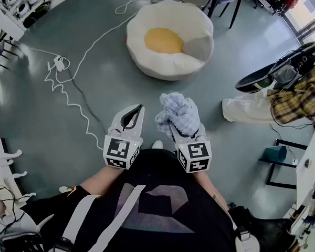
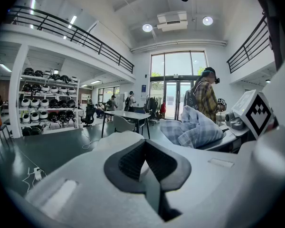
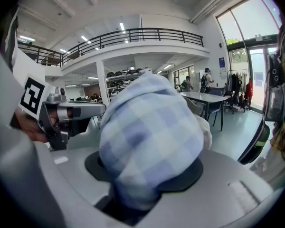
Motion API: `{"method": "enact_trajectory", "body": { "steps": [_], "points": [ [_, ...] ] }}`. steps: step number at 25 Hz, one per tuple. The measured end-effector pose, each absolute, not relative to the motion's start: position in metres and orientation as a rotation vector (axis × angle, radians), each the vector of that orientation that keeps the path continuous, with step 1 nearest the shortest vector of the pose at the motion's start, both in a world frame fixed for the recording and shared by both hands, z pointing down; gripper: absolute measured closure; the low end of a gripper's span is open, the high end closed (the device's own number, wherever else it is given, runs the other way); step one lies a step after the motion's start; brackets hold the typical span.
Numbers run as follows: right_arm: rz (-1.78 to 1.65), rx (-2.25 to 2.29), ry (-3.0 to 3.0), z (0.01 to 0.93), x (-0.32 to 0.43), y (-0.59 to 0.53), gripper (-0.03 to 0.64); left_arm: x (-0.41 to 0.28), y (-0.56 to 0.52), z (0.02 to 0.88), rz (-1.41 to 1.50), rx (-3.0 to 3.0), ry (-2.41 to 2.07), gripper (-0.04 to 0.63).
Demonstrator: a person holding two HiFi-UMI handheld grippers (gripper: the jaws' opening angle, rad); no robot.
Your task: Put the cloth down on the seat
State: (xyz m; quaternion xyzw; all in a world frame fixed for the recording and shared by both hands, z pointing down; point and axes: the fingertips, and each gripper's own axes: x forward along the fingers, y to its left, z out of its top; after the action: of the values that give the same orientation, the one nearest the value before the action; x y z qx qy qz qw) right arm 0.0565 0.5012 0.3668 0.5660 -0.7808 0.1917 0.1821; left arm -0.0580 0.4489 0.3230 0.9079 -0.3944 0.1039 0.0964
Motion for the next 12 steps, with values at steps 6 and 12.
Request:
{"method": "enact_trajectory", "body": {
  "steps": [6,12],
  "points": [
    [0.545,1.594,-2.207,0.3703,0.051,0.5041,0.394,-0.0626,0.4512,0.3266,0.303,2.685,-1.172,0.592],
    [0.546,1.607,-2.208,0.3629,0.0526,0.4996,0.394,-0.0643,0.4487,0.3234,0.299,2.675,-1.183,0.592]
  ]
}}
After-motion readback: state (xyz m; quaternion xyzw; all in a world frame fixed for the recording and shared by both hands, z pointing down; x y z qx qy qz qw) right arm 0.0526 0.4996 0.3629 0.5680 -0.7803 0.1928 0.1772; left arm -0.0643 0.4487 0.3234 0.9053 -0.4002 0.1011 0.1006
